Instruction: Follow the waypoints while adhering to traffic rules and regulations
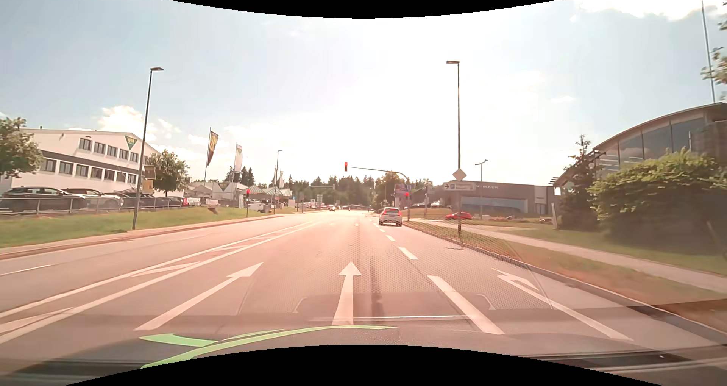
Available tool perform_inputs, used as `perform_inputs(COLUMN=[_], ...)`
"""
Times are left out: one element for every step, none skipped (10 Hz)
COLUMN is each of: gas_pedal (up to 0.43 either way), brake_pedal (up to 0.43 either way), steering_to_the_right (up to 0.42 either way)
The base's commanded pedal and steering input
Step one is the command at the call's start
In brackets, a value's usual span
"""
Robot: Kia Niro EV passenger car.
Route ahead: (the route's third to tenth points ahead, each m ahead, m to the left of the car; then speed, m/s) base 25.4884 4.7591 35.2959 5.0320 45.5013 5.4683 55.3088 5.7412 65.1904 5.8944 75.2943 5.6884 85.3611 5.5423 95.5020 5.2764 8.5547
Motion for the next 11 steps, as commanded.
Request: perform_inputs(gas_pedal=[0.000,0.000,0.000,0.000,0.000,0.000,0.000,0.000,0.000,0.000,0.000], brake_pedal=[0.018,0.018,0.018,0.018,0.018,0.024,0.024,0.030,0.030,0.037,0.043], steering_to_the_right=[0.003,0.003,0.003,0.003,0.002,0.001,0.001,0.001,0.000,0.000,-0.001])
